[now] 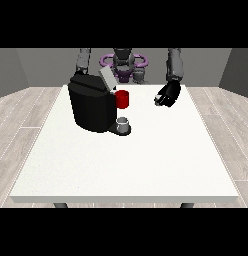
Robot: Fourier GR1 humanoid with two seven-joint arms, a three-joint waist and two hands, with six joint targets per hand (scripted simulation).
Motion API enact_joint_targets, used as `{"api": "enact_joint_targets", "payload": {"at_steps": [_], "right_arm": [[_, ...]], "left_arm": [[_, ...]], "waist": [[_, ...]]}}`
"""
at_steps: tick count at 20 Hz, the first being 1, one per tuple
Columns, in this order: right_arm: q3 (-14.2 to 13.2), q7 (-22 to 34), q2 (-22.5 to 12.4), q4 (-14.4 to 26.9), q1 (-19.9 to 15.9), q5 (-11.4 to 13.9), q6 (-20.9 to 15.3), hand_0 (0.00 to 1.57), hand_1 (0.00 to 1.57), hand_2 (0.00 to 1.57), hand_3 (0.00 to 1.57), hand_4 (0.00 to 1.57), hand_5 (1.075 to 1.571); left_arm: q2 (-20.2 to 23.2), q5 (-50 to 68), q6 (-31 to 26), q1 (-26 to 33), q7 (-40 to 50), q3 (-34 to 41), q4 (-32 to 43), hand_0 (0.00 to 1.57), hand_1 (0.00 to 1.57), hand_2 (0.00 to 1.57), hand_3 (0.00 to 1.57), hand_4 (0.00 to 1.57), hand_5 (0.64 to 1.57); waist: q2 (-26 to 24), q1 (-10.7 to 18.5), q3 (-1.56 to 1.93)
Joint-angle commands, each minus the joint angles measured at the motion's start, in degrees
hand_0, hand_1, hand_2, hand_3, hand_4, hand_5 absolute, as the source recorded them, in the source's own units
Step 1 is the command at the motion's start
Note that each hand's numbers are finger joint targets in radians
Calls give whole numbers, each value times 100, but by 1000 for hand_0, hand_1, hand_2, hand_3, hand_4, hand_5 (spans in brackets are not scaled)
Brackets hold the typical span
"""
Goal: Insert the coffee pod into the coffee machine and close the lid
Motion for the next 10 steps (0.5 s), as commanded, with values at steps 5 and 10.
{"api": "enact_joint_targets", "payload": {"at_steps": [5, 10], "right_arm": [[-214, -143, -118, 447, -3, -51, 33, 0, 0, 0, 0, 0, 1571], [-237, -201, -41, 767, -233, -68, 26, 0, 0, 0, 0, 0, 1571]], "left_arm": [[-109, 44, -966, -328, 213, 17, -323, 1371, 1371, 1379, 1325, 504, 1571], [-201, 220, -1767, -1224, 757, 100, -633, 1331, 1331, 1351, 1323, 592, 1571]], "waist": [[-454, 126, 0], [-569, 118, 2]]}}
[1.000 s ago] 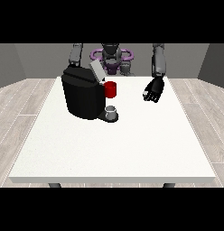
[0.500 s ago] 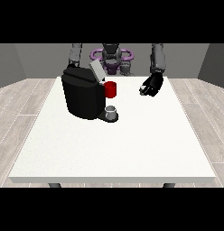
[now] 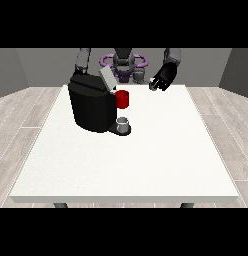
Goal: Insert the coffee pod into the coffee machine and close the lid
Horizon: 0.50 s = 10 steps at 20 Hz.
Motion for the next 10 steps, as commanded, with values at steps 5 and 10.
{"api": "enact_joint_targets", "payload": {"at_steps": [5, 10], "right_arm": [[272, 311, 258, -346, -197, -87, 18, 0, 0, 0, 0, 0, 1571], [232, -123, 159, -294, -293, 5, 119, 0, 0, 0, 0, 0, 1571]], "left_arm": [[-107, -78, -256, -521, 551, 188, -49, 1331, 1331, 1351, 1323, 592, 1571], [-151, 273, -458, -1332, 932, 678, -64, 985, 985, 1204, 1371, 511, 1571]], "waist": [[-47, -353, -3], [283, -623, -1]]}}
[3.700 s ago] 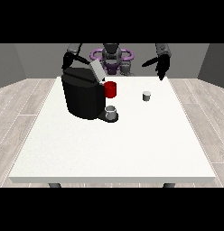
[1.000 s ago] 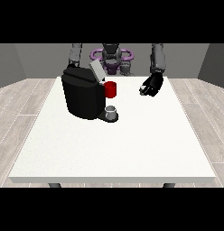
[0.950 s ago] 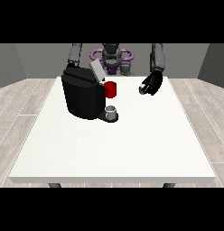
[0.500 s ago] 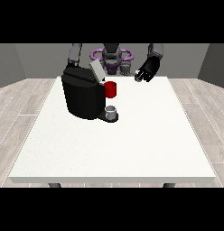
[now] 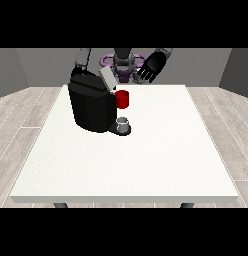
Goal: Insert the coffee pod into the coffee machine and close the lid
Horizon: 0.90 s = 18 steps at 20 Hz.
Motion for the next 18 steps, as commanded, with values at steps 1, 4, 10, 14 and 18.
{"api": "enact_joint_targets", "payload": {"at_steps": [1, 4, 10, 14, 18], "right_arm": [[90, 144, -72, -419, -203, -12, 161, 0, 0, 0, 0, 0, 1571], [53, 273, -37, -526, 54, -46, 90, 0, 0, 0, 0, 0, 1571], [-128, 401, -169, -617, -513, 12, -64, 0, 0, 0, 0, 0, 1571], [-111, 275, -152, -796, -637, -104, 71, 0, 0, 0, 0, 263, 1571], [-306, 374, -289, -648, -984, -152, 74, 0, 0, 0, 0, 0, 1571]], "left_arm": [[113, 100, 10, -388, 238, 339, 204, 956, 956, 1160, 1358, 517, 1571], [18, 322, -193, -412, 446, 525, 225, 1202, 1202, 1240, 1256, 491, 1571], [339, 152, -182, -1030, 319, 517, 232, 1155, 1155, 1247, 1266, 484, 1571], [427, 100, 59, -1319, 491, 667, 413, 1222, 1222, 1288, 1238, 475, 1571], [309, 107, -114, -1612, 601, 615, 444, 1290, 1290, 1319, 1261, 478, 1571]], "waist": [[166, -391, -2], [-132, -397, -2], [510, -488, -1], [882, -806, 0], [1011, -704, 1]]}}
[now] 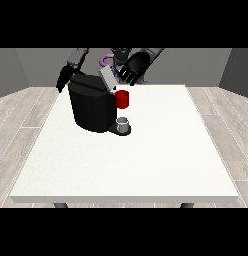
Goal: Insert the coffee pod into the coffee machine and close the lid
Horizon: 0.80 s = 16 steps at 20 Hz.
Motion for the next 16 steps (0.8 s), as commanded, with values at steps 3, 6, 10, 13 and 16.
{"api": "enact_joint_targets", "payload": {"at_steps": [3, 6, 10, 13, 16], "right_arm": [[-69, 27, -77, -47, -74, -4, 3, 0, 0, 0, 0, 60, 1571], [-45, 38, 70, 27, -154, 49, -162, 0, 0, 0, 0, 100, 1571], [-77, 186, -140, -191, -34, -29, 74, 0, 0, 0, 0, 0, 1571], [-427, -34, -158, 426, -509, -60, -195, 0, 0, 0, 0, 223, 1571], [-150, -50, -3, 181, -124, 78, -224, 0, 0, 0, 0, 33, 1571]], "left_arm": [[262, 39, -162, -256, -194, 116, 197, 1195, 1195, 1286, 1247, 487, 1571], [-32, -87, -92, -276, -42, -65, 193, 1188, 1188, 1258, 1219, 461, 1571], [304, -28, -130, -177, -285, 119, 396, 1248, 1248, 1286, 1244, 445, 1571], [-98, -90, -193, -554, -37, -90, 115, 1251, 1251, 1290, 1217, 425, 1571], [-149, -129, -6, -273, -87, -64, 287, 1200, 1200, 1245, 1209, 439, 1571]], "waist": [[345, -81, 0], [288, -15, 1], [286, -117, 0], [477, 267, 4], [296, 68, 1]]}}
